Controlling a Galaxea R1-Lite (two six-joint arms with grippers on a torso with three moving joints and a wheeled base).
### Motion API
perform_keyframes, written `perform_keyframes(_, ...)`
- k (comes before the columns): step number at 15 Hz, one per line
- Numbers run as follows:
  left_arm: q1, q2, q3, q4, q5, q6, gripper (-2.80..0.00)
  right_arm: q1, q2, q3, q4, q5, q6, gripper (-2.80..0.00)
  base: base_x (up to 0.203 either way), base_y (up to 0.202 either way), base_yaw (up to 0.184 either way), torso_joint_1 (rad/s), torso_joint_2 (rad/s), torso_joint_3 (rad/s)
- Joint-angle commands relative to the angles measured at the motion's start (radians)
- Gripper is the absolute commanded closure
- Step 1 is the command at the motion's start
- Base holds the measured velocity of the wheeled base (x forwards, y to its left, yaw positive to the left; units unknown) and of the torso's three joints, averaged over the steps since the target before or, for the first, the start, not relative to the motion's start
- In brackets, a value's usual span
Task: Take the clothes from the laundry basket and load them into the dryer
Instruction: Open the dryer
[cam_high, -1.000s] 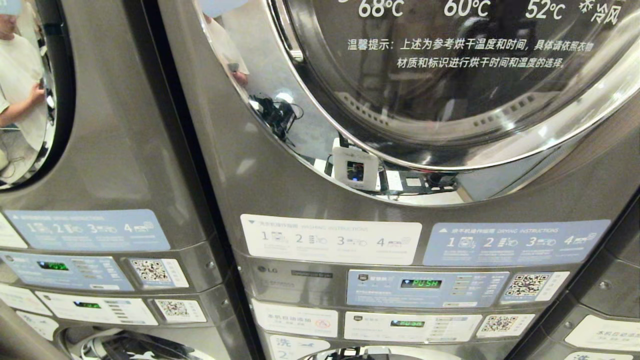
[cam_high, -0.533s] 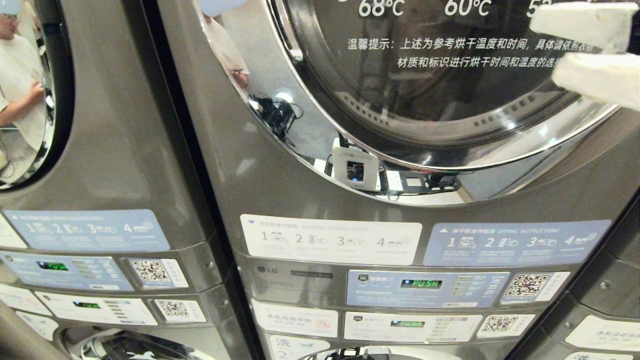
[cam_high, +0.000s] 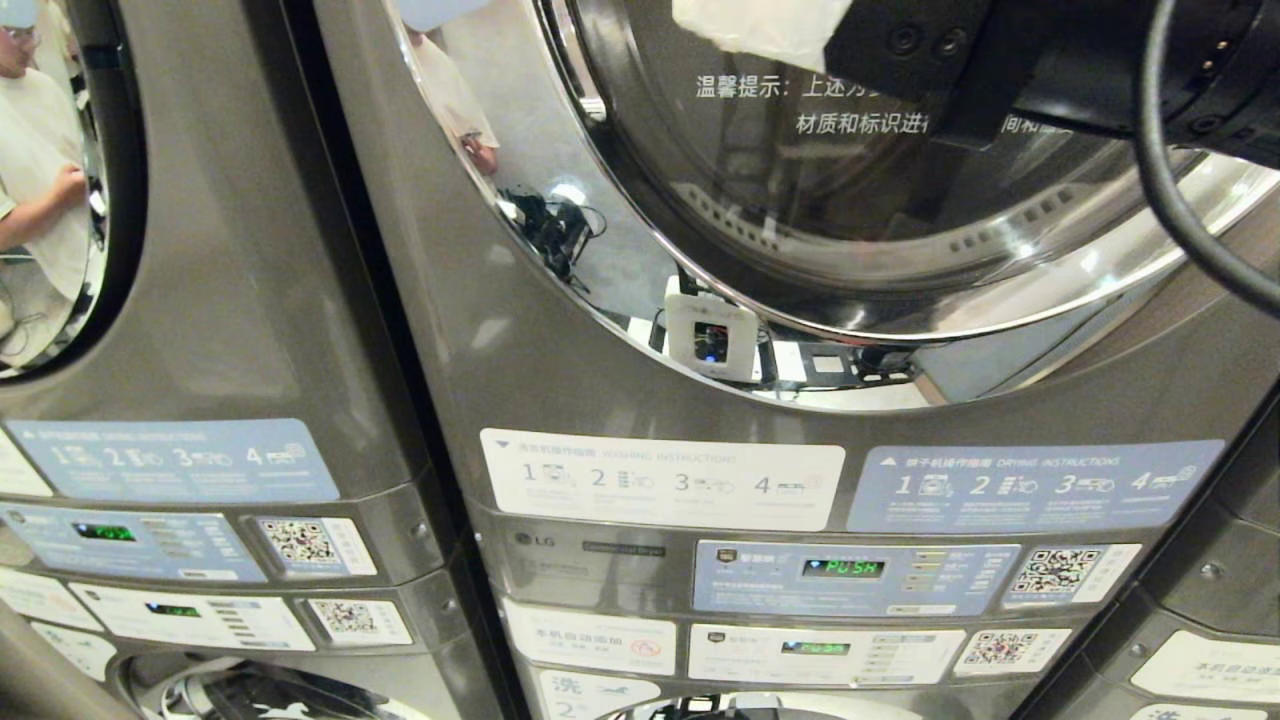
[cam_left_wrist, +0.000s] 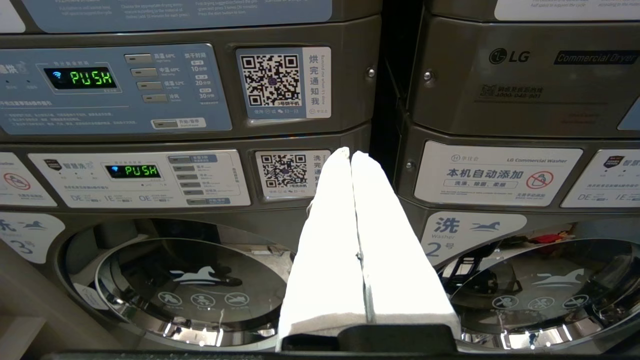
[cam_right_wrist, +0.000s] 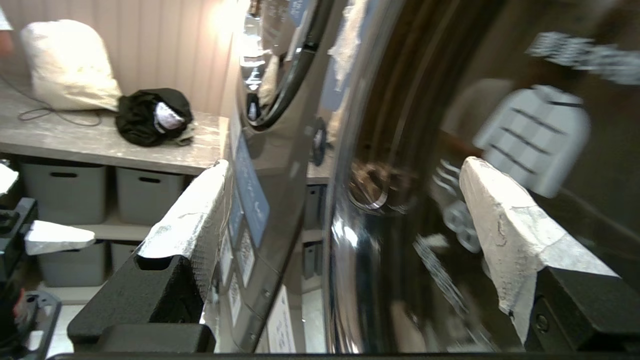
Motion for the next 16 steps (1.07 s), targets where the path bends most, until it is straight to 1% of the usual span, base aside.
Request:
perform_keyframes(1, 0.0, -0.002, 0.0, 0.0, 0.0, 0.0, 0.0, 0.027, 0.055, -0.031, -0.002, 0.003, -0.002, -2.8, 0.0, 0.0, 0.0, 0.0, 0.0, 0.0)
perform_keyframes(7, 0.0, -0.002, 0.0, 0.0, 0.0, 0.0, 0.0, 0.087, 0.11, -0.064, -0.003, -0.047, -0.008, -2.8, 0.0, 0.0, 0.0, 0.0, 0.0, 0.0)
perform_keyframes(13, 0.0, -0.002, 0.0, 0.0, 0.0, 0.0, 0.0, 0.164, 0.174, -0.117, -0.004, -0.102, -0.015, -2.8, 0.0, 0.0, 0.0, 0.0, 0.0, 0.0)
perform_keyframes(16, 0.0, -0.002, 0.0, 0.0, 0.0, 0.0, 0.0, 0.174, 0.197, -0.117, -0.004, -0.146, -0.054, -2.8, 0.0, 0.0, 0.0, 0.0, 0.0, 0.0)
